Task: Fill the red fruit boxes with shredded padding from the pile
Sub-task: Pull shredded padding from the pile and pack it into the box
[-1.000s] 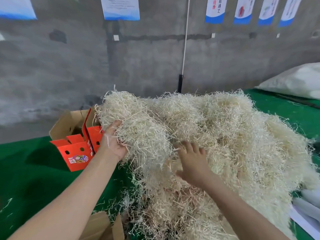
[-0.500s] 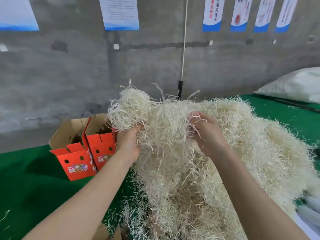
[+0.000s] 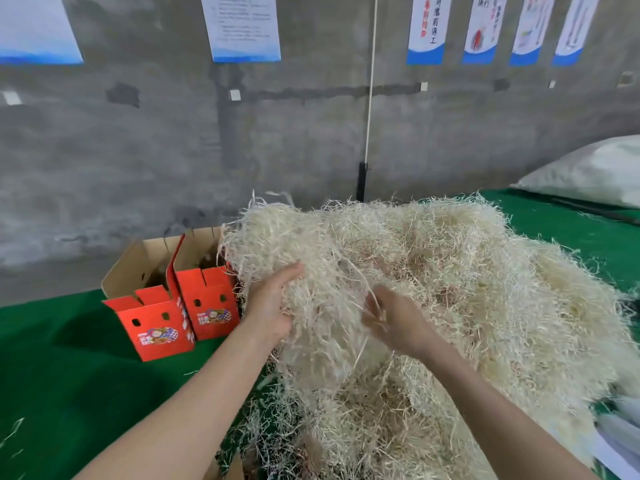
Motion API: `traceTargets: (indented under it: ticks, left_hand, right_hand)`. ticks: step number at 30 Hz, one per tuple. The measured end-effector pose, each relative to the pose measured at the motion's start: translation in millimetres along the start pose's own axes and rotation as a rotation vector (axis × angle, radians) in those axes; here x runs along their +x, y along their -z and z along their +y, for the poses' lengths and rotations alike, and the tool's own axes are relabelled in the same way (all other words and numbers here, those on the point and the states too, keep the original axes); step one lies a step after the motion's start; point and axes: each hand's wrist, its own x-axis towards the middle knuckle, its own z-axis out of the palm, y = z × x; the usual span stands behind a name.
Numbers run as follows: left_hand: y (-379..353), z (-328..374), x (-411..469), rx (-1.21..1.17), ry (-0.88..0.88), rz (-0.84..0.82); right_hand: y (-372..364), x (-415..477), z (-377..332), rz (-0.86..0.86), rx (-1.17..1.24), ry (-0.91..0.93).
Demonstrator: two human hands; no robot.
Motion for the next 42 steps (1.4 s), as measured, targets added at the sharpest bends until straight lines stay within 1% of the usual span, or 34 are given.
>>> traceTargets:
  ticks: [1, 2, 3, 4, 6, 7, 9, 10, 11, 13, 14, 15, 17, 18, 19, 21, 22, 23, 25, 26, 27, 28, 29, 30, 31, 32, 33, 34, 35, 36, 38, 39, 40, 42]
  left_hand:
    - [2.7, 3.9, 0.7, -0.02, -0.02, 0.023]
    - [5.3, 6.3, 3.0, -0.032, -0.033, 0.03]
    - [6.1, 7.9, 3.4, -0.04, -0.037, 0.025]
    - [5.8, 8.2, 3.4, -0.05, -0.028, 0.021]
    - [1.9, 6.6, 1.4, -0.043, -0.015, 0.027]
    - [0.1, 4.3, 0.3, -0.026, -0.023, 0.029]
    - [-4.8, 3.1, -2.5, -0.046, -0.031, 0.035]
    - [-8.7, 3.6, -3.6, -0.087, -0.022, 0.042]
    - [-13.4, 5.4, -5.1, -0.119, -0.005, 0.03]
    - [-21.8, 9.4, -6.0, -0.189, 0.044, -0.039]
    - [-27.0, 12.6, -7.6, -0.229, 0.055, -0.096]
    - [-30.1, 15.8, -8.1, -0.261, 0.049, -0.162]
    - [-30.7, 21.9, -6.3, -0.23, 0.039, -0.232]
    - [-26.3, 24.2, -4.9, -0.134, 0.029, -0.245]
    - [-18.3, 25.8, -3.6, 0.021, 0.017, -0.256]
    - [0.5, 25.2, -0.8, 0.443, 0.014, -0.289]
    - [12.3, 21.8, 3.8, 0.655, 0.033, -0.305]
    - [23.0, 17.0, 8.4, 0.832, 0.096, -0.354]
    - [27.9, 4.7, 8.4, 1.145, 0.191, -0.51]
    - [26.3, -5.7, 10.9, 1.314, 0.155, -0.602]
    - [24.8, -16.4, 15.4, 1.47, 0.062, -0.633]
    - [22.5, -24.8, 22.2, 1.584, -0.086, -0.569]
    - [21.0, -27.9, 29.4, 1.643, -0.273, -0.405]
    - [20.3, -28.8, 35.6, 1.591, -0.45, -0.189]
    - [19.8, -28.0, 42.8, 1.432, -0.565, 0.016]
    - [17.0, -24.2, 47.2, 1.186, -0.594, 0.178]
    - [14.8, -18.9, 52.0, 0.902, -0.556, 0.284]
    - [11.1, -12.6, 54.2, 0.622, -0.482, 0.342]
    - [6.3, -6.6, 54.9, 0.402, -0.401, 0.363]
    - [1.5, -1.5, 53.4, 0.267, -0.322, 0.353]
    - [-5.7, 3.9, 46.2, 0.179, -0.219, 0.305]
    - [-6.1, 5.0, 42.4, 0.149, -0.208, 0.259]
    - [-5.5, 7.1, 35.6, 0.134, -0.194, 0.201]
    - [-3.6, 10.5, 22.8, 0.132, -0.166, 0.123]
  right_hand:
    - [-9.6, -5.2, 18.9, -0.086, -0.232, -0.04]
    - [-19.4, -11.2, 36.7, -0.176, -0.407, -0.073]
    - [-25.5, -16.4, 48.6, -0.251, -0.478, -0.114]
    - [-25.8, -19.1, 52.6, -0.305, -0.466, -0.141]
    - [-10.4, -15.0, 47.7, -0.347, -0.316, -0.131]
    - [2.4, -9.3, 42.5, -0.343, -0.244, -0.092]
    - [29.2, 1.1, 17.2, -0.274, -0.081, 0.026]
    - [35.7, 4.7, 0.6, -0.231, 0.052, 0.091]
    - [36.8, 5.0, -16.6, -0.202, 0.244, 0.133]
    - [19.3, 5.0, -40.4, -0.216, 0.683, 0.09]
    - [-0.4, 3.5, -47.6, -0.27, 0.821, 0.07]
    - [-23.3, 0.2, -53.9, -0.353, 0.853, 0.076]
    - [-65.4, -3.5, -53.6, -0.484, 0.719, 0.095]
    - [-75.3, -1.3, -45.5, -0.451, 0.65, 0.03]
    - [-75.1, 3.8, -35.8, -0.364, 0.654, -0.071]
    - [-63.0, 17.1, -11.2, -0.149, 0.822, -0.276]
    - [-52.1, 20.8, -2.0, -0.082, 0.909, -0.33]
    - [-41.4, 25.0, 3.5, -0.031, 0.953, -0.356]
    - [-23.3, 27.7, 7.0, 0.04, 0.913, -0.32]
    - [-14.5, 28.4, 2.5, 0.052, 0.868, -0.272]
    - [-7.7, 31.3, -3.1, 0.07, 0.804, -0.212]
    - [-2.9, 33.3, -7.9, 0.092, 0.731, -0.15]
    - [-2.3, 36.5, -8.8, 0.114, 0.659, -0.107]
    - [-3.6, 36.8, -7.6, 0.132, 0.592, -0.087]
    - [-7.0, 39.1, -4.2, 0.152, 0.522, -0.076]
    - [-10.5, 36.9, 0.7, 0.165, 0.429, -0.066]
    - [-15.8, 36.8, 6.2, 0.159, 0.311, -0.057]
    - [-22.3, 35.5, 14.9, 0.135, 0.194, -0.047]
    - [-27.4, 33.5, 22.8, 0.085, 0.091, -0.054]
    - [-31.2, 31.5, 30.2, 0.013, 0.004, -0.073]
    - [-36.6, 28.0, 41.4, -0.14, -0.102, -0.113]
    - [-35.9, 26.3, 42.1, -0.204, -0.117, -0.12]
    - [-31.6, 25.1, 38.9, -0.242, -0.108, -0.109]
    - [-14.0, 26.8, 25.2, -0.251, -0.032, -0.074]
